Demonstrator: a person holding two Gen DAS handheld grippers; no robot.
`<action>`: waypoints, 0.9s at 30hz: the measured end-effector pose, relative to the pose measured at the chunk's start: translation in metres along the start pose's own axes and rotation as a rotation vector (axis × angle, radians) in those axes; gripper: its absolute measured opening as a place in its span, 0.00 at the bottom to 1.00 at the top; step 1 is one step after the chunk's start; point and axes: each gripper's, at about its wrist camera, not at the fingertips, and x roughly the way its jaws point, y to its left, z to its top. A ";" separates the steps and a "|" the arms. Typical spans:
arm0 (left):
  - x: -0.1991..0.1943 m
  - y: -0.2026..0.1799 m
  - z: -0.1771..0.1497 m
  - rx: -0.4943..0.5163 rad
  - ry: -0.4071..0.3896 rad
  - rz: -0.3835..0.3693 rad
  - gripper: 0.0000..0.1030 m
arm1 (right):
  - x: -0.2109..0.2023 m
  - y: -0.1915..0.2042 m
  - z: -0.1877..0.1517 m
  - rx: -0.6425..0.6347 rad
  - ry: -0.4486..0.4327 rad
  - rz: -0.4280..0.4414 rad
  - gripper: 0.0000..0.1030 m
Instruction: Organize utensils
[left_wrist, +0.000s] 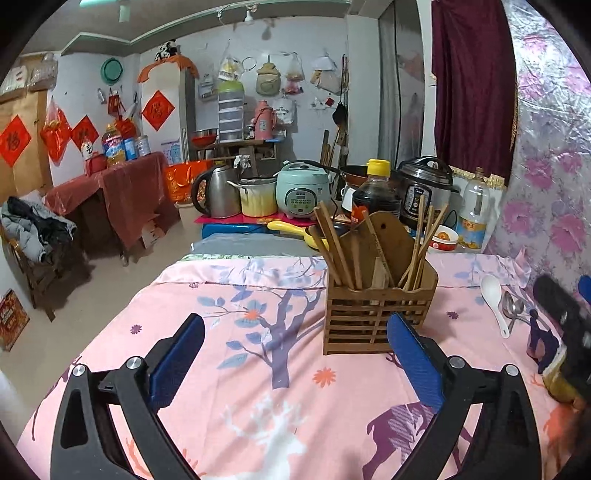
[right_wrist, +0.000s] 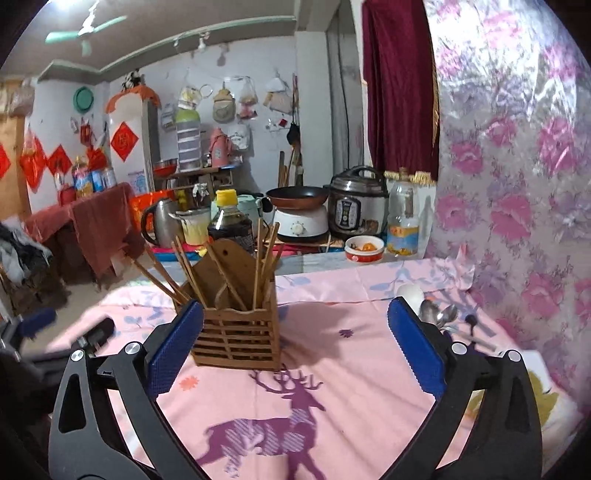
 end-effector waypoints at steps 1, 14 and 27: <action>0.000 0.001 0.000 -0.005 -0.001 0.000 0.94 | 0.000 0.001 -0.003 -0.019 0.004 -0.012 0.94; -0.001 -0.011 -0.007 0.053 -0.014 0.054 0.94 | 0.019 -0.010 -0.017 0.024 0.130 0.017 0.94; -0.009 -0.010 -0.006 0.054 -0.019 0.057 0.94 | 0.026 -0.019 -0.019 0.101 0.193 0.056 0.94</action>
